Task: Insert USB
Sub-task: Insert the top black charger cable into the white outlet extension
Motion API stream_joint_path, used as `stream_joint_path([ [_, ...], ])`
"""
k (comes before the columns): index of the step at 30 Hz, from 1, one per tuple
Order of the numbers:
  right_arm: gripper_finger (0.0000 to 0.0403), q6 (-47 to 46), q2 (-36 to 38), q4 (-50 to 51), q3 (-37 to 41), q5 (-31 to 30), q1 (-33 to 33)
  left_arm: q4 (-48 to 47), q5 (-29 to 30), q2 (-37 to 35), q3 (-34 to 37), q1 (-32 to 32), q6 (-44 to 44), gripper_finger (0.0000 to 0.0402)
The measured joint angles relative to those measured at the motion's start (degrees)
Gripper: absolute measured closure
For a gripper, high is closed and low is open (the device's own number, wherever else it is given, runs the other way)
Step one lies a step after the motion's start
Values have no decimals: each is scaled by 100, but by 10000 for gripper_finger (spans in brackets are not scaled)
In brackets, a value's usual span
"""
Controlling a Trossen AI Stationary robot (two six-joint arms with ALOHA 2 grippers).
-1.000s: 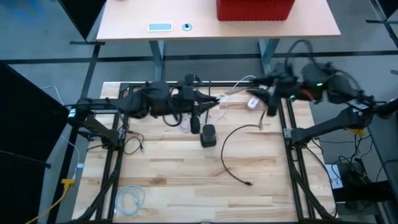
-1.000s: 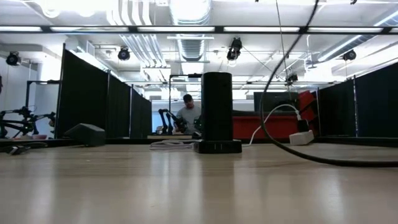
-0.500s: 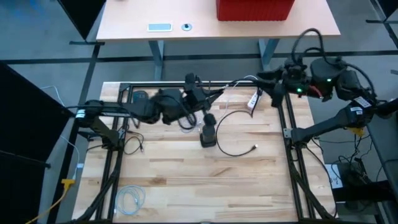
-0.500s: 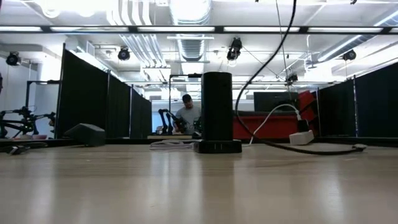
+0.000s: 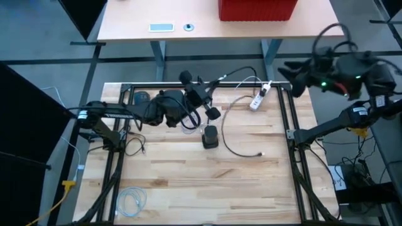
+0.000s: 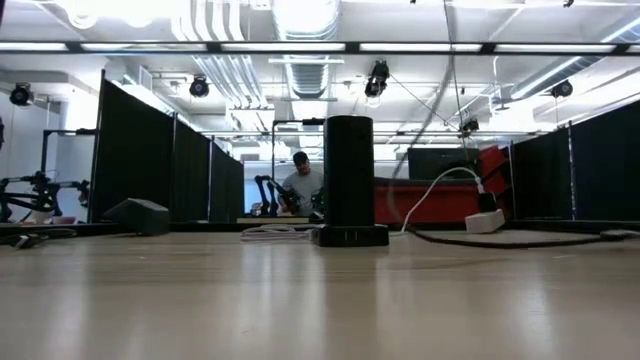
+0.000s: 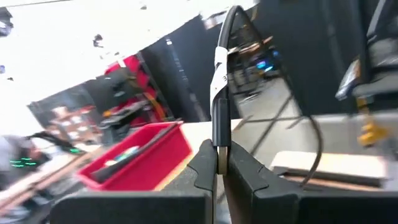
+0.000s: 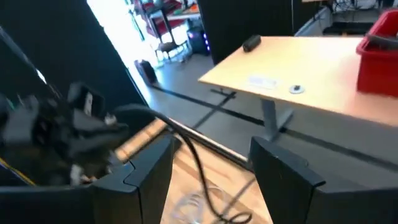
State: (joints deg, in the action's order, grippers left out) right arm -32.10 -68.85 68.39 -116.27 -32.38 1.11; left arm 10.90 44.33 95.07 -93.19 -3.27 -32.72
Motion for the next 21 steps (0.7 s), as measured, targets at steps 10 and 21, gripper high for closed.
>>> stream_joint_path([
  [10, 203, -1675, -578, -574, -92, 137, 1, 2097, 847, 735, 0, 24, -3595, 400],
  [21, 203, -4220, -964, -573, -118, 379, 0, 3882, 796, 1047, 0, 48, -6194, 400],
])
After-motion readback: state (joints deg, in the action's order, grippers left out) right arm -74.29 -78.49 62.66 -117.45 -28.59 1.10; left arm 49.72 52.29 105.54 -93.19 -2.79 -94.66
